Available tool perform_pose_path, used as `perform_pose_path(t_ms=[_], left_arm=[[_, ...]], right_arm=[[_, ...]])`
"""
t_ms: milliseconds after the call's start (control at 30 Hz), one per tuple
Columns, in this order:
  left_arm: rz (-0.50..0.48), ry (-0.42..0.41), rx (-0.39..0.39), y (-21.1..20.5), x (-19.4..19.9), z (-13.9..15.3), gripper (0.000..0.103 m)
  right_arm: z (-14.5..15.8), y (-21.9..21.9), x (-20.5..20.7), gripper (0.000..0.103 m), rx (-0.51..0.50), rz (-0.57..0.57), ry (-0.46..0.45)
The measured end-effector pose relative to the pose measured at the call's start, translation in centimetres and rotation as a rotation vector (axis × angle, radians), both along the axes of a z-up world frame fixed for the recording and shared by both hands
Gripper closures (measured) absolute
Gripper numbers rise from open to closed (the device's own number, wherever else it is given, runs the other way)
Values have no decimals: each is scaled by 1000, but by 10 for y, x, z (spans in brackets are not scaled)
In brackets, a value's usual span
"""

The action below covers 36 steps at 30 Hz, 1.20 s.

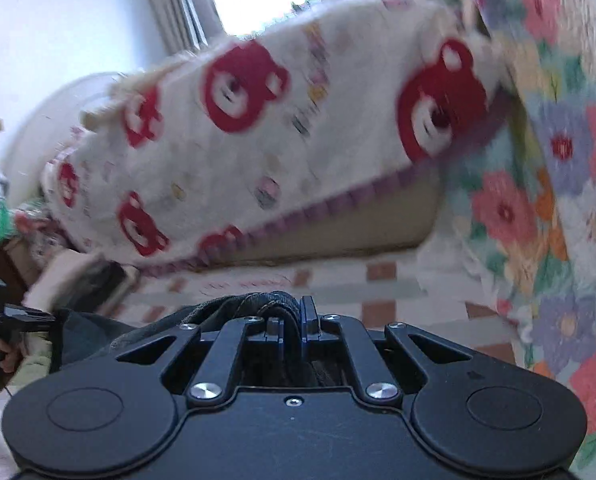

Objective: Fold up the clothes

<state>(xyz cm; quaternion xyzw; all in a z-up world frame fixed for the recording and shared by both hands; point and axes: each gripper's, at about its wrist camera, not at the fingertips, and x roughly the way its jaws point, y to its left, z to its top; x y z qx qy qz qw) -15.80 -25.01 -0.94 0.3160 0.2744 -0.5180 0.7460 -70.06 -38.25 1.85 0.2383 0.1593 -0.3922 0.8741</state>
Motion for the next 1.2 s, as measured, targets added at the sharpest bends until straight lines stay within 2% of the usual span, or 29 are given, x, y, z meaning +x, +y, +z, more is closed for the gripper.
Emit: perform_pose_path(t_ms=[67,100,167,200,233,267,300,367,400,433,500,600,700,767,867,933,1033,1100,1200], left_arm=[[-56,-32,85,-49,4,-13,98],[-72,-57,103,-72,7,-16,98],[-78,-118,68,-114,14,-11,98],[-58,-140,21,-132,18,-7,96],[-32,-160,-24,-151,23,-3,84],[25,-164,-48,-171,29,-3,70],[73,-159,-44,-185,35,-7,48],[122,-122,-41,-207,43,-15,48],[124,-103,-37,-209,43,-20,48],[120,-89,-38,-207,41,-26,48],[72,-46,-29,-194,34,-42,48],[-4,-24,39,-166,21,-73,48],[-69,-47,128,-135,11,-105,48],[-96,-54,154,-114,5,-120,48],[-125,-22,192,-92,-4,-123,48],[-142,20,182,-80,-10,-119,48],[-175,82,162,-69,-19,-117,48],[-210,100,139,-64,-28,-116,48],[-250,151,121,-65,-42,-120,48]], right_arm=[[-13,-33,15,96,-3,-7,51],[-17,-53,25,97,-11,-13,82],[-19,-97,45,97,-45,-42,151],[-21,-120,55,96,-59,-61,180],[-23,-140,63,95,-62,-85,195],[-26,-160,71,87,-69,-125,205],[-31,-176,79,71,-85,-175,221],[-42,-201,87,59,-121,-301,262],[-48,-211,90,59,-126,-353,268],[-55,-214,88,59,-90,-364,225],[-73,-206,89,59,-16,-310,127],[-101,-176,101,58,22,-229,140],[-126,-144,103,53,39,-167,164],[-140,-125,103,52,30,-121,197],[-158,-95,100,52,-7,-32,273],[-163,-70,97,52,-49,45,329],[-165,-32,95,50,-84,163,345],[-166,-9,95,40,-107,241,359],[-178,19,106,40,-149,299,462]])
